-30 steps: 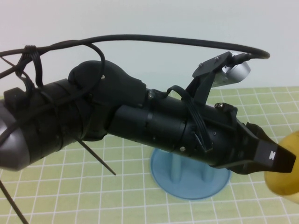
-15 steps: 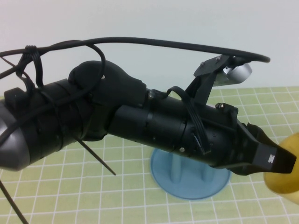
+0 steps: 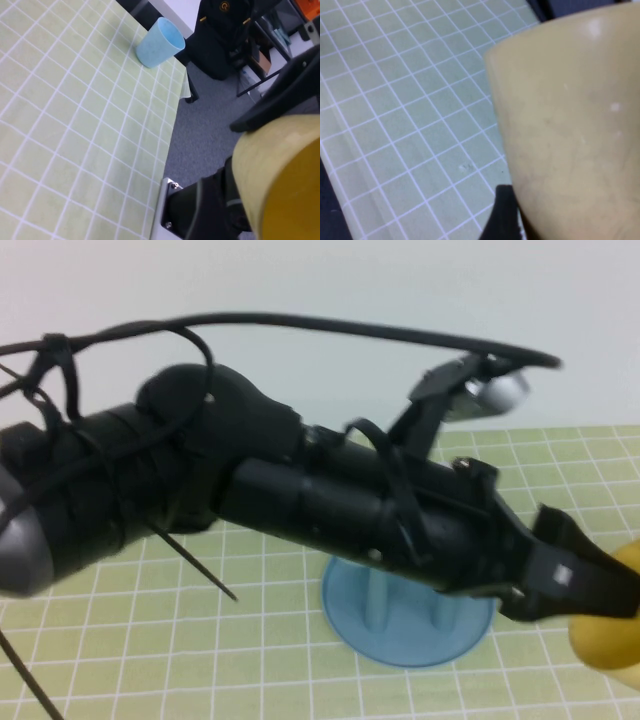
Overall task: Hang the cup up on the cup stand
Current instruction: Adjust the cup with two arms
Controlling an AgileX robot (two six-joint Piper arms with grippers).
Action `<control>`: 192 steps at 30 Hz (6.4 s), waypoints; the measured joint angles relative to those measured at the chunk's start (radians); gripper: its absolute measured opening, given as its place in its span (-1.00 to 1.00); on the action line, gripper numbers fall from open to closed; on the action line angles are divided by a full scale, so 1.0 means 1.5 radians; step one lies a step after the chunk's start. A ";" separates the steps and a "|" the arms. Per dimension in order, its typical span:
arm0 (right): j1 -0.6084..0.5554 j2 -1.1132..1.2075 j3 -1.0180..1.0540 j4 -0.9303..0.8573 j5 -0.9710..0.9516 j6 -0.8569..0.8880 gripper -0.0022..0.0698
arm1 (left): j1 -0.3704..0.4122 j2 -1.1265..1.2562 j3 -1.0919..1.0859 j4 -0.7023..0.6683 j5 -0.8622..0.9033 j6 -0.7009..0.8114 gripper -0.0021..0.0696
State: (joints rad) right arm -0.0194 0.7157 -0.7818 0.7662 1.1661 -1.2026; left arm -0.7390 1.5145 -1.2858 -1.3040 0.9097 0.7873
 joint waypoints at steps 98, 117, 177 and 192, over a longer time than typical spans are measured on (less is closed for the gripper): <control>0.000 -0.131 0.005 -0.110 -0.544 0.641 0.49 | -0.077 0.036 0.001 -0.357 -0.130 0.493 -0.94; 0.000 -0.475 0.359 0.580 -0.447 0.398 0.45 | -0.077 0.025 0.001 -0.357 -0.112 0.423 -0.94; -0.003 -0.413 0.354 0.634 -0.568 0.694 0.99 | -0.270 0.017 -0.052 -0.357 -0.284 0.124 -0.94; -0.003 -0.413 0.354 0.634 -0.567 0.700 0.73 | -0.270 0.017 -0.052 -0.354 -0.266 0.142 -0.94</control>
State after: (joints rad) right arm -0.0240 0.0968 -0.2505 1.7173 0.3154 -0.1523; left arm -1.1447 1.5406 -1.3641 -1.8353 0.5113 0.9995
